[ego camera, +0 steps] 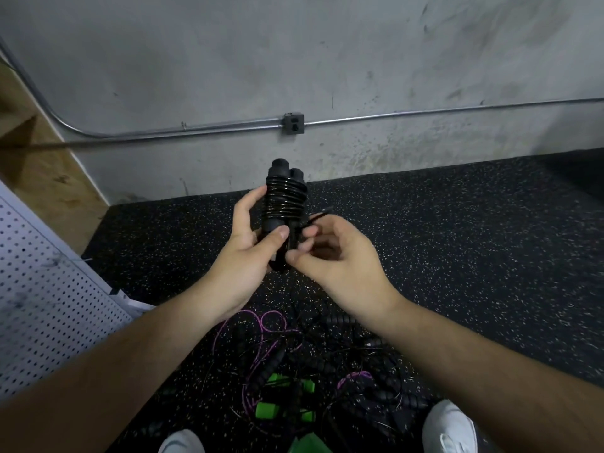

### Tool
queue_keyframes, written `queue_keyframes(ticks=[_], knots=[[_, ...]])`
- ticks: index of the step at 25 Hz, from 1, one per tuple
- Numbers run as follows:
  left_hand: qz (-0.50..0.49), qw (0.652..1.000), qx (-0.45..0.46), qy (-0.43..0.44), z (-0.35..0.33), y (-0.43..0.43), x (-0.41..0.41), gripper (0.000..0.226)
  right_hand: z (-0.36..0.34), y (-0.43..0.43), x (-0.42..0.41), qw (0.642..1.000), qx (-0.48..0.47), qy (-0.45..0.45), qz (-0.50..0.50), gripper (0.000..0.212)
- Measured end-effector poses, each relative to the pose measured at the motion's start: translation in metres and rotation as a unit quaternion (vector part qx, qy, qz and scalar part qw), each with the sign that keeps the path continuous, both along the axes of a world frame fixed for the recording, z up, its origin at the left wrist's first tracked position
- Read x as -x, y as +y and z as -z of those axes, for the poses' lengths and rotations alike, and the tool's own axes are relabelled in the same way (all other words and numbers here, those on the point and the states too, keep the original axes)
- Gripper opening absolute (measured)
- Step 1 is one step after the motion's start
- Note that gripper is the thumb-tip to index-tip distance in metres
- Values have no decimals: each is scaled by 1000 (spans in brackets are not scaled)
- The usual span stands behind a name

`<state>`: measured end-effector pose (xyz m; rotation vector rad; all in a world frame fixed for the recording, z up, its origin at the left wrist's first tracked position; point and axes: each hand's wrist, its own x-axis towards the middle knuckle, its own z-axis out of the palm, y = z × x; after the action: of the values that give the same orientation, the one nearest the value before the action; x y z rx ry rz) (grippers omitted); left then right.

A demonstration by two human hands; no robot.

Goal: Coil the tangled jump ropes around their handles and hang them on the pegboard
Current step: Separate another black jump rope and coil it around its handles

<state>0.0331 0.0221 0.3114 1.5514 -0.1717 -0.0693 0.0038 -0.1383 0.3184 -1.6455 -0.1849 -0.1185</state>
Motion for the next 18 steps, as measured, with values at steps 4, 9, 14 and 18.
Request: queue_keyframes(ticks=[4,9,14,18], knots=[[36,995,59,67,-1,-3,5,60,6,-5,-7,989,107,-87,61,28],[36,993,70,88,2,-2,6,64,16,-6,-13,919,279,-268,76,43],[58,991,87,86,0,-3,7,61,11,-6,-13,878,345,-333,14,48],[53,990,99,82,-2,-2,5,66,8,-13,-19,885,329,-327,-51,33]])
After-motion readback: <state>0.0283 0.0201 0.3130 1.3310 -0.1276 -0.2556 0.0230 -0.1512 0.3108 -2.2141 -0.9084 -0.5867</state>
